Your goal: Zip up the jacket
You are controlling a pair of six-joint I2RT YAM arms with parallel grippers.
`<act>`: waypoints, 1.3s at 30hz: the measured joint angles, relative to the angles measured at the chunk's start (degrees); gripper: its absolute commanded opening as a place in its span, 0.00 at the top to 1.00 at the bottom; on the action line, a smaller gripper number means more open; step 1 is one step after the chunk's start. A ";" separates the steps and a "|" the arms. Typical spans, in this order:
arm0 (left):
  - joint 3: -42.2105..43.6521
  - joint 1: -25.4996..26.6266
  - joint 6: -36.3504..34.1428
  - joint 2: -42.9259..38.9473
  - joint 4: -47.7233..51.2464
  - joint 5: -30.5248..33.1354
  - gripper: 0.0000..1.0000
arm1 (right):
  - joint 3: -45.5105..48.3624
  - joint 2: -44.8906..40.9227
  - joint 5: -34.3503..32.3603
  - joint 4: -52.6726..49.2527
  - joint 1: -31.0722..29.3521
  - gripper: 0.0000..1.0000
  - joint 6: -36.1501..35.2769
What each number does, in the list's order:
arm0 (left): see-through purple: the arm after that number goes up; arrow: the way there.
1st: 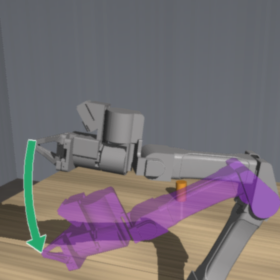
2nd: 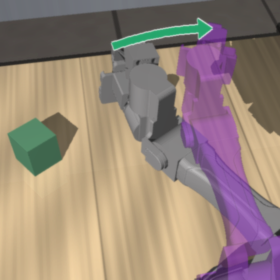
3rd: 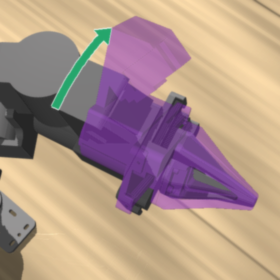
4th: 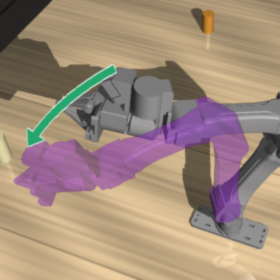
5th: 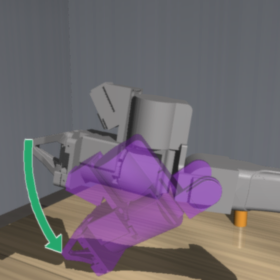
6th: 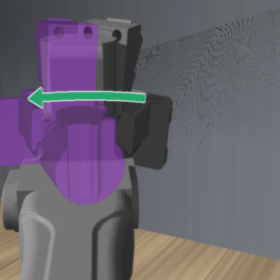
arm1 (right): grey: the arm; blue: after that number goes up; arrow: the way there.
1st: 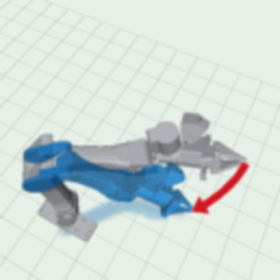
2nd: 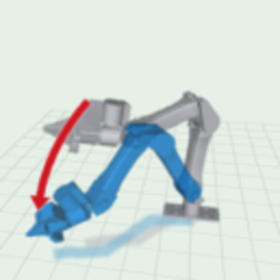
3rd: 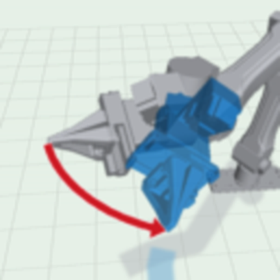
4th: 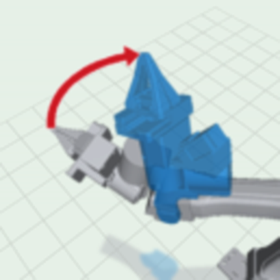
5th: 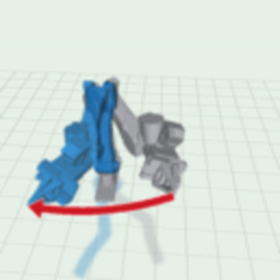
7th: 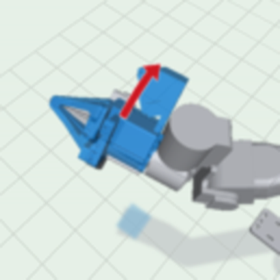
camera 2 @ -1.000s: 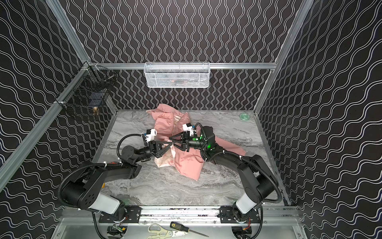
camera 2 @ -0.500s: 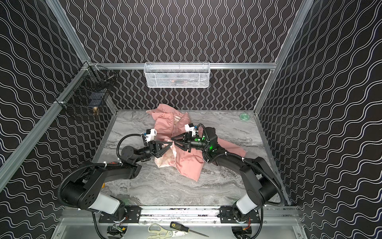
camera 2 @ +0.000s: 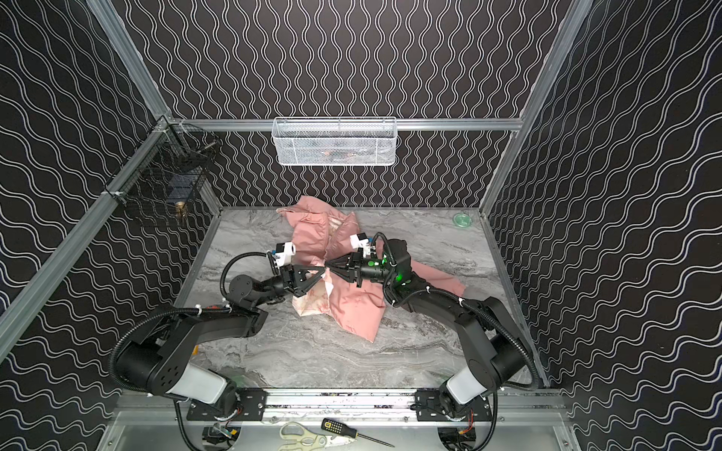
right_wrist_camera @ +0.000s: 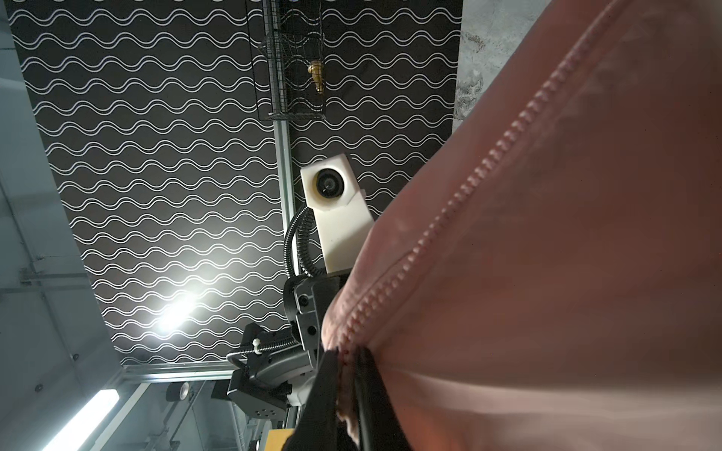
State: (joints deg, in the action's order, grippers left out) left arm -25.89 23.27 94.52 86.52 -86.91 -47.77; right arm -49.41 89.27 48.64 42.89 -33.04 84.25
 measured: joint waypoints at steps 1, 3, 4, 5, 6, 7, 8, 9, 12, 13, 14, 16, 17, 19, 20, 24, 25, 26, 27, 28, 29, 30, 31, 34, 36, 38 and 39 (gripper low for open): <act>-0.02 0.00 0.00 0.00 0.00 0.09 0.73 | -0.09 -0.11 -0.11 -0.50 0.00 0.95 -0.63; 0.00 0.00 0.04 0.00 0.02 0.37 0.69 | -0.11 -0.20 -0.26 -1.44 -0.02 0.97 -1.18; 0.00 0.00 0.11 0.00 0.02 0.52 0.68 | -0.11 -0.22 -0.37 -1.84 0.00 0.98 -1.22; 0.00 0.00 0.15 0.00 0.13 0.70 0.68 | -0.11 -0.22 -0.57 -2.08 0.00 0.98 -1.36; 0.02 0.00 0.15 -0.04 0.22 0.87 0.69 | -0.11 -0.24 -0.76 -2.27 -0.02 0.98 -1.36; 0.04 0.00 0.15 -0.13 0.31 1.01 0.70 | -0.11 -0.26 -0.76 -2.32 -0.02 0.98 -1.38; 0.07 0.00 0.15 -0.22 0.44 1.18 0.71 | -0.13 -0.26 -0.85 -2.34 -0.02 0.99 -1.40; 0.09 0.00 0.15 -0.26 0.46 1.33 0.72 | -0.13 -0.26 -0.96 -2.34 -0.02 0.99 -1.40; 0.22 0.00 0.15 -0.31 0.55 1.97 0.77 | -0.13 -0.26 -1.18 -2.34 -0.04 0.99 -1.40; 0.31 0.00 0.15 -0.33 0.61 2.12 0.78 | -0.13 -0.26 -1.18 -2.32 -0.07 0.99 -1.40; 0.42 0.00 0.15 -0.37 0.76 2.23 0.80 | -0.13 -0.26 -1.18 -2.32 -0.07 0.99 -1.40; 0.48 0.00 0.15 -0.42 0.92 2.60 0.83 | -0.13 -0.26 -1.18 -2.32 -0.09 0.98 -1.40; 0.55 0.00 0.15 -0.42 0.92 2.71 0.85 | -0.13 -0.26 -1.18 -2.32 -0.09 0.97 -1.40; 0.79 0.04 0.15 -0.42 0.90 3.04 0.89 | -0.13 -0.26 -1.27 -2.36 -0.11 0.94 -1.40; 0.83 0.04 0.15 -0.42 0.90 3.13 0.91 | -0.13 -0.26 -1.36 -2.47 -0.11 0.93 -1.38; 0.87 0.04 0.13 -0.59 0.87 3.39 0.95 | 0.15 -0.46 -1.46 -2.45 -0.11 0.79 -1.36; 0.87 0.04 0.13 -0.61 0.87 3.48 0.95 | 0.33 -0.61 -1.51 -2.47 -0.07 0.72 -1.36; 0.87 0.04 0.13 -0.63 0.87 3.50 0.95 | 0.48 -0.74 -1.46 -2.54 -0.02 0.67 -1.36; 0.87 0.04 0.13 -0.63 0.90 3.52 0.96 | 0.59 -0.92 -1.36 -2.67 0.11 0.62 -1.42; 0.85 0.02 0.13 -0.63 0.92 3.54 0.96 | 0.66 -1.22 -1.36 -2.82 0.20 0.58 -1.53; 0.83 0.02 0.13 -0.63 0.92 3.52 0.96 | 0.70 -1.64 -1.38 -3.15 0.33 0.55 -2.05; 0.79 0.02 0.13 -0.63 0.92 3.45 0.96 | 0.72 -2.05 -1.36 -3.34 0.55 0.53 -2.58; 0.70 0.02 0.13 -0.63 0.94 3.45 0.96 | 0.72 -2.56 -1.40 -3.93 0.81 0.52 -2.84; 0.39 0.04 0.15 -0.63 0.98 2.78 0.96 | 0.00 -3.67 -1.84 -6.99 1.22 0.51 -4.70; 0.24 0.04 0.15 -0.63 0.98 2.16 0.96 | -1.14 -3.93 -2.03 -9.09 1.27 0.51 -6.38; -0.15 0.02 0.20 -0.63 1.18 1.55 0.96 | -2.40 -3.87 -2.01 -10.54 1.25 0.51 -7.93; -0.37 0.02 0.20 -0.63 1.18 1.14 0.96 | -2.89 -3.72 -1.79 -10.91 1.22 0.50 -8.61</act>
State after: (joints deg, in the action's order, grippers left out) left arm -26.26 23.29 94.72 85.89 -85.73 -46.63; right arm -52.29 85.56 46.85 31.99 -31.81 75.64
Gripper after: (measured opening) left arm 0.104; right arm 0.490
